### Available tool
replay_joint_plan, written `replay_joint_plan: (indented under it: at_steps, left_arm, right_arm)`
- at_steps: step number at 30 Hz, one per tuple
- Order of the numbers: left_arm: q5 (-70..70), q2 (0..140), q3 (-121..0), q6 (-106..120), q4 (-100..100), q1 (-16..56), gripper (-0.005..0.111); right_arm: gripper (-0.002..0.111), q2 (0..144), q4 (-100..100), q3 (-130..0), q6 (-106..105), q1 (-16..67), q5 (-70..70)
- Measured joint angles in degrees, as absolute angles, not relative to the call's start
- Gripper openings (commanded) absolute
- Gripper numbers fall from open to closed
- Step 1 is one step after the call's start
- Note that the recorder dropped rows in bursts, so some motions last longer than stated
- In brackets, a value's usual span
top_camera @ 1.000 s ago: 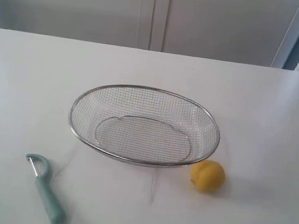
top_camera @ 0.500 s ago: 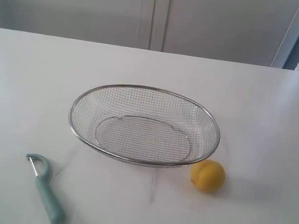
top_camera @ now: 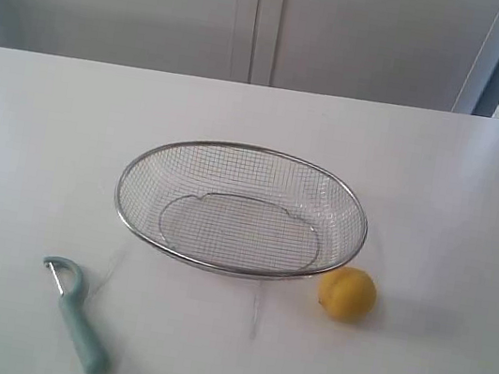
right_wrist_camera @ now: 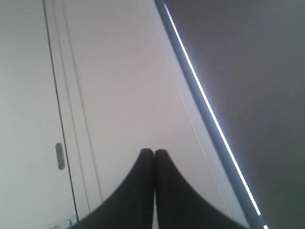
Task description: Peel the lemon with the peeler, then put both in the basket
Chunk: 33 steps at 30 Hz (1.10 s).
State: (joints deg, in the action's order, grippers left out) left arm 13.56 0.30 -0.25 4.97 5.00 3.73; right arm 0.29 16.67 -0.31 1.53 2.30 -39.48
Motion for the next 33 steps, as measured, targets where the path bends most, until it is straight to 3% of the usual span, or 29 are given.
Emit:
replay_joint_plan:
  at_steps: [14, 33]
  left_arm:
    - [13.56, 0.3, -0.25, 4.97, 5.0, 3.73, 0.0]
    - [13.56, 0.3, -0.25, 4.97, 5.0, 3.73, 0.0]
  right_arm:
    - [0.0, 0.93, 20.92, -5.45, 1.89, 2.3, -31.62]
    - [0.0, 24.05, 20.7, -16.6, 4.06, 2.3, -26.85]
